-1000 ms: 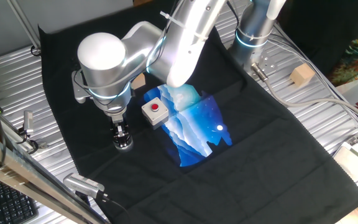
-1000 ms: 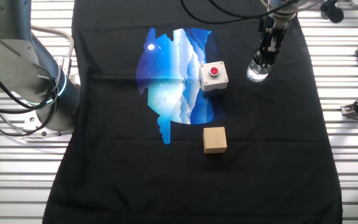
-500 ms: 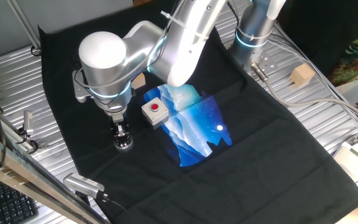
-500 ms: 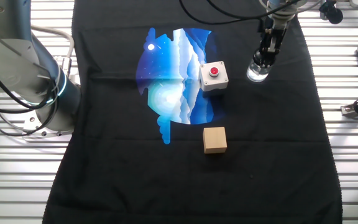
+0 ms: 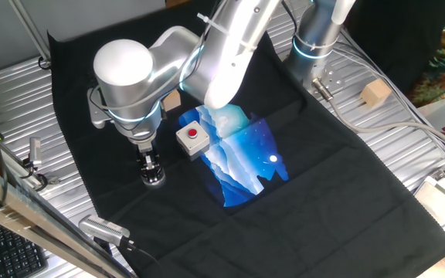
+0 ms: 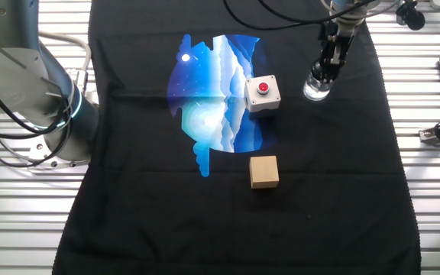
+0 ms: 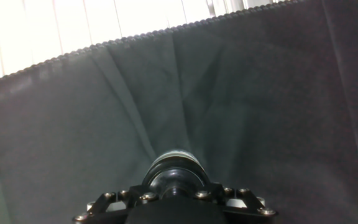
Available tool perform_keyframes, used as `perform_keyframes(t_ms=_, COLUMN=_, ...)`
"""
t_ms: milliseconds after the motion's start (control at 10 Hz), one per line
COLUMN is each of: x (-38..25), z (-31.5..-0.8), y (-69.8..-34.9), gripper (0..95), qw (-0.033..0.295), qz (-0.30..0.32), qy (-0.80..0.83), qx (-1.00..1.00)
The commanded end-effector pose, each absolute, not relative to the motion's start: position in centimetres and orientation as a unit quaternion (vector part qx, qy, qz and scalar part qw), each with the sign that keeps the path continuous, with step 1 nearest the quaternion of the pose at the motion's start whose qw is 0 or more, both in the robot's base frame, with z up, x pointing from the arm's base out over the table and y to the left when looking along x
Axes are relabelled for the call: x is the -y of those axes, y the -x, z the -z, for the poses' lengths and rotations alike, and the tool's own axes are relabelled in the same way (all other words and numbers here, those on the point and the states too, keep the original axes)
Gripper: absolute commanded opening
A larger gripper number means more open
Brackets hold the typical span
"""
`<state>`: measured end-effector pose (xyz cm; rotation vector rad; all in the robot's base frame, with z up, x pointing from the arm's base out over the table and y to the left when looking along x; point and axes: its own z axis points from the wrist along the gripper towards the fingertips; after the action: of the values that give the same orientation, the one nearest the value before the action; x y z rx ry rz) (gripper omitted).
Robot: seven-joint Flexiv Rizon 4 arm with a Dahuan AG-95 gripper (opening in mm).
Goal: Screw the lid onto the jar
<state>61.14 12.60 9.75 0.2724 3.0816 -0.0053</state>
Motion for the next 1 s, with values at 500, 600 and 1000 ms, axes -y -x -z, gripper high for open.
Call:
perform_keyframes(t_ms=500, x=-12.67, z=-9.87, y=-61.17, gripper=0.0, qw=0.023, qz=0.002, qy=-0.085, qx=-0.996)
perform_keyframes(t_ms=600, x=-12.67, z=-9.87, y=-61.17, gripper=0.0, qw=0.023, qz=0.002, qy=-0.085, qx=-0.996)
perform_keyframes(t_ms=1000, x=-12.67, z=-9.87, y=-61.17, gripper=0.0, qw=0.024, qz=0.001, qy=-0.083, qx=-0.996)
